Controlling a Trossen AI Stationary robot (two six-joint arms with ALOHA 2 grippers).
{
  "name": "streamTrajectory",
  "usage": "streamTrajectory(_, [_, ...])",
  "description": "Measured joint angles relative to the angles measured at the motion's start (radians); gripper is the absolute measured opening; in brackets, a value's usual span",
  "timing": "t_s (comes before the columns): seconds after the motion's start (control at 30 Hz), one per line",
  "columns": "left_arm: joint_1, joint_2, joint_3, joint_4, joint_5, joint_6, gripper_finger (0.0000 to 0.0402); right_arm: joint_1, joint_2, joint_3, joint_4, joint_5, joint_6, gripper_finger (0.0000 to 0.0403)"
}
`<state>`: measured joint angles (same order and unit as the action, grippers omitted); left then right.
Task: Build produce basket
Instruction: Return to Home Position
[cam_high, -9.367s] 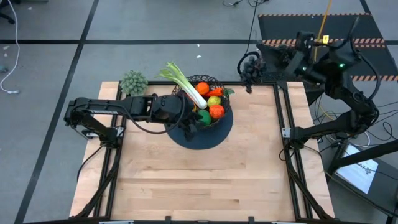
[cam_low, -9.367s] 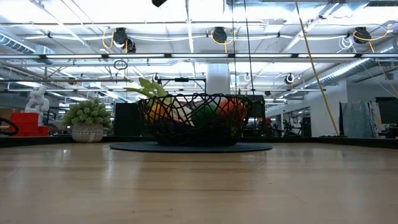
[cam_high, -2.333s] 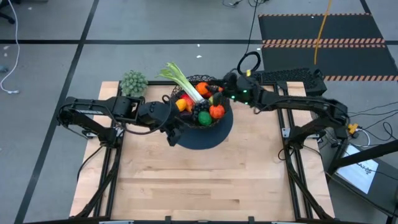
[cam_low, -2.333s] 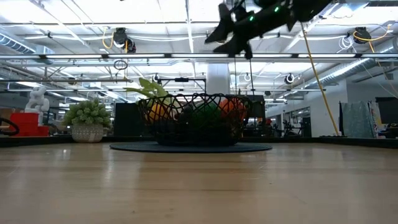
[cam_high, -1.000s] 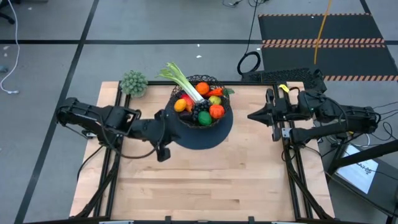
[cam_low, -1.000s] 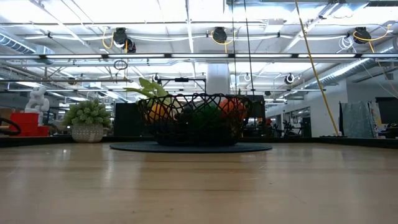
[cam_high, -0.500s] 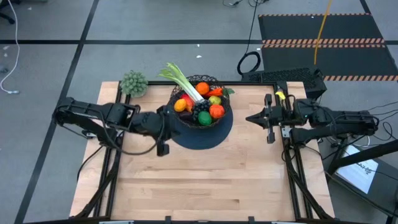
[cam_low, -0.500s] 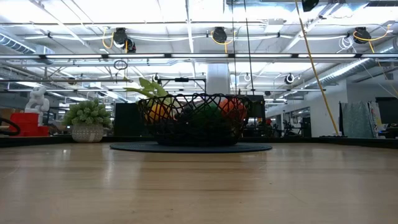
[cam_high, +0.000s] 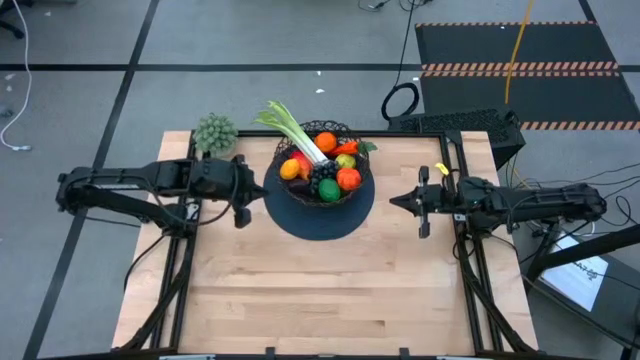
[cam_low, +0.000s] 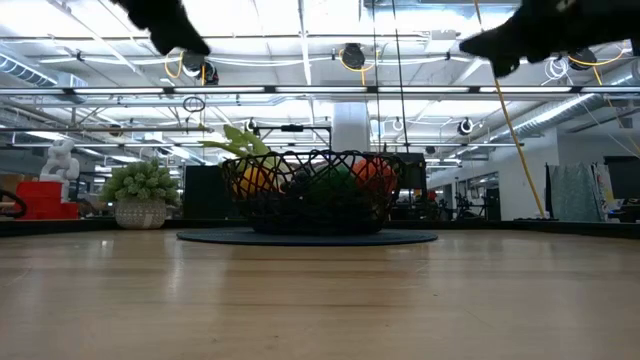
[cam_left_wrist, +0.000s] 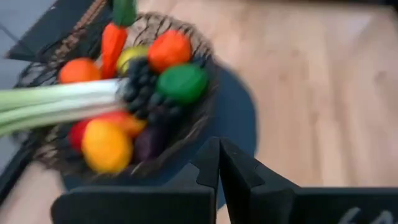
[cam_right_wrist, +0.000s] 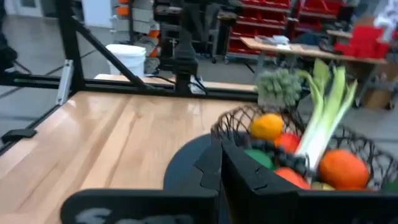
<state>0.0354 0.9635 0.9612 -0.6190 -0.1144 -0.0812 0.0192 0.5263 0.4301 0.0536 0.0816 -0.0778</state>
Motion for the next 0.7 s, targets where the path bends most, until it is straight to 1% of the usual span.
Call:
streamTrajectory(0.07, [0.015,-0.022,-0.030,-0.013,-0.021,0.037,0.0018,0.000,-0.010,-0.045,0.043,0.007,0.018,0.0000])
streamTrajectory(0.17, [0.033,-0.045,-0.091,-0.019,-0.074,0.034,0.0018,0.000,-0.021,-0.123,0.165,0.030,0.014,0.0000])
streamTrajectory(0.2, [0.041,-0.053,-0.120,0.000,-0.075,0.038,0.0017,0.000,-0.026,-0.153,0.214,0.049,0.014,0.0000])
streamTrajectory(0.27, [0.059,-0.072,-0.182,0.043,-0.065,0.045,0.0010,0.000,-0.029,-0.212,0.329,0.085,0.014,0.0000])
streamTrajectory(0.37, [0.072,-0.109,-0.267,0.188,-0.014,0.012,0.0003,0.000,-0.037,-0.279,0.458,0.133,0.012,0.0000])
streamTrajectory(0.47, [0.062,-0.139,-0.309,0.290,0.001,-0.021,0.0009,0.000,-0.049,-0.310,0.467,0.160,0.013,0.0000])
streamTrajectory(0.57, [0.050,-0.165,-0.311,0.323,0.002,-0.034,0.0008,0.000,-0.055,-0.320,0.469,0.156,0.006,0.0000])
streamTrajectory(0.63, [0.044,-0.177,-0.311,0.327,0.002,-0.030,0.0003,0.000,-0.070,-0.329,0.471,0.146,0.006,0.0000])
streamTrajectory(0.7, [0.043,-0.186,-0.311,0.324,0.003,-0.027,0.0005,-0.001,-0.094,-0.346,0.475,0.106,0.006,0.0000])
